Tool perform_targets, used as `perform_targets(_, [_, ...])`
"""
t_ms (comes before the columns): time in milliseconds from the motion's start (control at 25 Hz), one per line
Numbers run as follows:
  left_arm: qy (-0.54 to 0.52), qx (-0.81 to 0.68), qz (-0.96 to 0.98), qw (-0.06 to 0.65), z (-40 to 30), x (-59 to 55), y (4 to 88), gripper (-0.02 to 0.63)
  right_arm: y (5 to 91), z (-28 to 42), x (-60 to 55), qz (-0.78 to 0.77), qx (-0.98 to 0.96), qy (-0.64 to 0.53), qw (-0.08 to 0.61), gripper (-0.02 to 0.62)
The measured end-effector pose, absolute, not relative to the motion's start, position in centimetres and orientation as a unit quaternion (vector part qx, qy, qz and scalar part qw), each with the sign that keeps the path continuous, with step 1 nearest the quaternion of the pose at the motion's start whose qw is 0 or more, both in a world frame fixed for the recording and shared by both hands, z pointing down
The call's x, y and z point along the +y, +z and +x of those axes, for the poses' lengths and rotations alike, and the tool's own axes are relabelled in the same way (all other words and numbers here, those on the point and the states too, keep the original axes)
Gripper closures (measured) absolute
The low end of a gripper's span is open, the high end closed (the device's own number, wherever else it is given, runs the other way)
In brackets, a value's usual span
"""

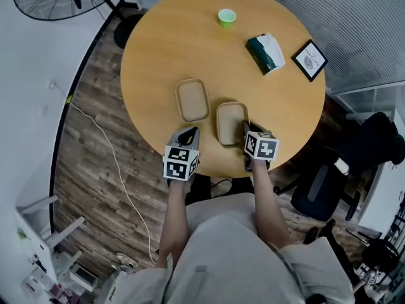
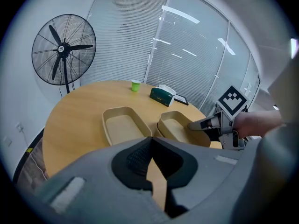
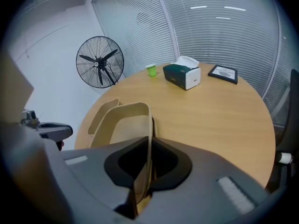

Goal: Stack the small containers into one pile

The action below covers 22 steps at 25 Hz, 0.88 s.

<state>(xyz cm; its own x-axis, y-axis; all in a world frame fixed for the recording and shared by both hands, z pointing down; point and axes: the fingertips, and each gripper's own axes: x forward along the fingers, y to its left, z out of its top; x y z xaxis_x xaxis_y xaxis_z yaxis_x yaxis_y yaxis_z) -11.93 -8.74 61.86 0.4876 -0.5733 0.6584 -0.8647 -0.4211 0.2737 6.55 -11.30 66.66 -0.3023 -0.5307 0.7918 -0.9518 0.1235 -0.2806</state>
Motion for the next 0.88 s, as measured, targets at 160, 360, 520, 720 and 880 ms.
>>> perform_targets(160, [0.238, -0.452, 0.804, 0.306, -12.3, -8.6, 62.0, 0.604, 67.3, 6.6, -11.3, 0.526, -0.701, 0.399, 0.268, 0.578])
perform_targets(360, [0.235, -0.458, 0.800, 0.308, -12.4, -8.6, 61.9, 0.604, 67.4, 6.4, -11.3, 0.520, -0.706, 0.389, 0.283, 0.530])
perform_targets(520, [0.236, -0.460, 0.798, 0.309, -12.0, -8.6, 61.8, 0.604, 67.3, 6.6, -11.5, 0.518, -0.709, 0.385, 0.285, 0.517])
perform_targets(720, [0.242, -0.453, 0.799, 0.314, -10.7, -8.6, 62.3, 0.604, 67.4, 7.0, -11.6, 0.511, -0.712, 0.389, 0.283, 0.508])
perform_targets(880, [0.251, -0.439, 0.800, 0.322, -9.1, -8.3, 63.2, 0.603, 67.9, 6.8, -11.4, 0.499, -0.715, 0.402, 0.279, 0.502])
